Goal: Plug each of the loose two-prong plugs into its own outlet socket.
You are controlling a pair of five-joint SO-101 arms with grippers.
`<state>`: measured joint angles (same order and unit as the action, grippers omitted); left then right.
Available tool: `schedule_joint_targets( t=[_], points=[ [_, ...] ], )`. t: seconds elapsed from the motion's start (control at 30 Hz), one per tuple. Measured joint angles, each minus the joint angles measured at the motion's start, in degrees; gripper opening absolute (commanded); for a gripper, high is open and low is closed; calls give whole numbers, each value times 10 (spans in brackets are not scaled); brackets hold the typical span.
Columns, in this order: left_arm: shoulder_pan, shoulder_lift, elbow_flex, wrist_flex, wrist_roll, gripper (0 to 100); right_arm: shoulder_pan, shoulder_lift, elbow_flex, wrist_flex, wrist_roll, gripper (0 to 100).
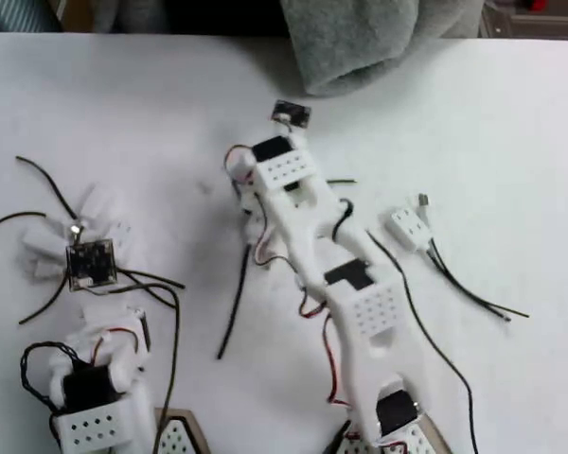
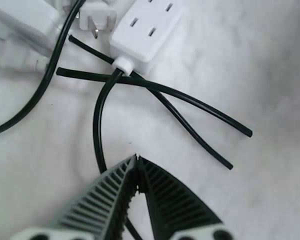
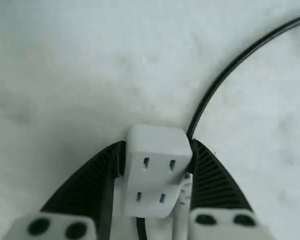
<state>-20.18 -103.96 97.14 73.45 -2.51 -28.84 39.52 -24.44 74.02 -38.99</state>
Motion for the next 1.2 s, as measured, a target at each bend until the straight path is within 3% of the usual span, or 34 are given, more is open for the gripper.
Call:
schedule_joint_targets(
  t=[0.13,0.23,0.37,0.47,0.7,0.9,1.1,1.2],
  points=[
    [0,0,0,0,0,24,-12,34,-58,19,-15,353],
    [0,0,0,0,0,24,-15,42,-118,71,-17,358],
    [0,0,0,0,0,24,-10,41,-216,178,-12,336],
    [0,0,0,0,0,24,7,40,-251,229,36,300],
    [0,0,0,0,0,24,90,103,-253,173,76,236],
    [0,0,0,0,0,24,99,171,-255,97,76,228],
    [0,0,0,0,0,24,113,180,-258,109,76,9],
    [0,0,0,0,0,24,138,188,-274,139,83,50]
  ],
)
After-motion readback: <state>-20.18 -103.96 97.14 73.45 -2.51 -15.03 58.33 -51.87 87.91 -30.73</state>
